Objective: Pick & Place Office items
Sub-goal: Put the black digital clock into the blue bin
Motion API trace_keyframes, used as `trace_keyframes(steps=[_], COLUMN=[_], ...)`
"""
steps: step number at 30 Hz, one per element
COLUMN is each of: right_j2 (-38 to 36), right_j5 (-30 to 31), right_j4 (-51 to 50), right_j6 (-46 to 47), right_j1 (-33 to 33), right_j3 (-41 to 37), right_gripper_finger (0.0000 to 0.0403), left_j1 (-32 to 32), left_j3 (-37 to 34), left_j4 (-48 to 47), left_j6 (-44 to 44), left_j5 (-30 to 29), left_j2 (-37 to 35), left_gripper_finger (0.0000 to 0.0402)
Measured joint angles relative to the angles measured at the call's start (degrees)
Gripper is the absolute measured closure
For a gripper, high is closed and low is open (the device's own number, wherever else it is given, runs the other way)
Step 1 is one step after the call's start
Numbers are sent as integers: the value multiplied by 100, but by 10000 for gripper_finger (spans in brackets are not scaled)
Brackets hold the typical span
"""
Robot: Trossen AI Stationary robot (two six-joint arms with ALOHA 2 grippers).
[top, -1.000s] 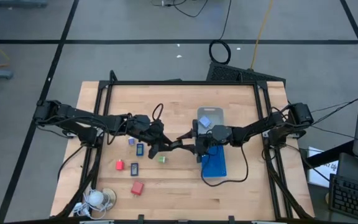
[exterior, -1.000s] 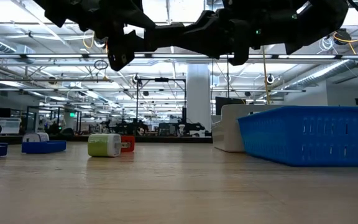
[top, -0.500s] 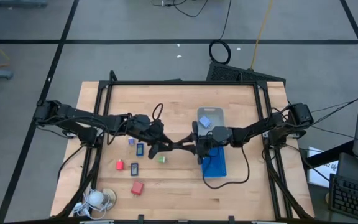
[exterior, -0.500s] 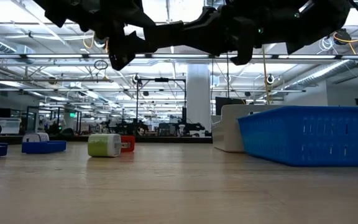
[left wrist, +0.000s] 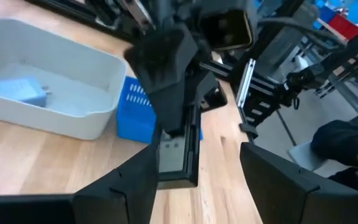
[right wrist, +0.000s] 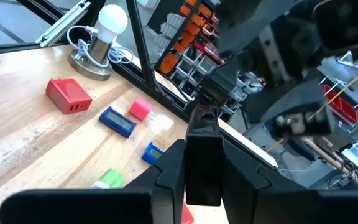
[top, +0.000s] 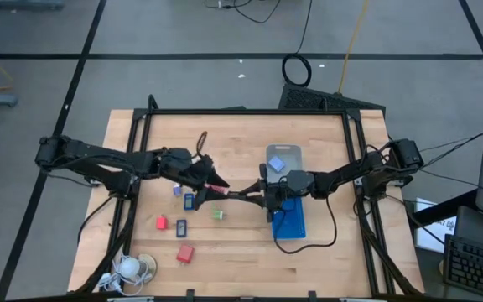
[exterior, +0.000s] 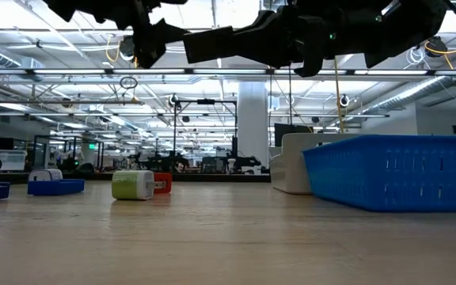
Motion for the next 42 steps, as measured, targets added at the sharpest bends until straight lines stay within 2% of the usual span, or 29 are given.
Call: trace_keyframes(steps=[3, 9, 13, 18, 24, 31, 34, 38, 42], right_j2=[-78, -486, -912, -1405, -1981, -2761, -3138, -3532, -3774], right_j5=[3, -9, -9, -9, -2, -30, -342, -842, -896], right_j4=[-54, -467, -1046, -1521, -1535, -1931, -2272, -2244, -2024], right_j6=[217, 752, 1131, 1397, 1528, 2176, 2657, 3063, 3428], right_j1=[0, 0, 0, -2, -2, -2, 7, 89, 175], right_j3=[-2, -4, -6, -106, -488, -908, -1047, -1367, -1808], right_gripper_finger=[342, 339, 338, 344, 338, 343, 339, 341, 345], left_j1=[90, 320, 395, 401, 402, 400, 400, 400, 400], left_j3=[3, 2, -15, -500, -1556, -2597, -2905, -3249, -3509], left_j4=[-346, -1444, -2038, -1692, -1242, -530, -476, -311, -136], left_j6=[353, 1790, 2063, 2183, 1963, 1588, 1568, 1557, 1559], left_j5=[0, -66, -285, -792, -1613, -1700, -1862, -2303, -2422], left_j2=[-406, -1207, -1606, -2262, -3262, -4312, -4717, -5122, -5400], left_gripper_finger=[187, 201, 210, 220, 228, 229, 222, 211, 200])
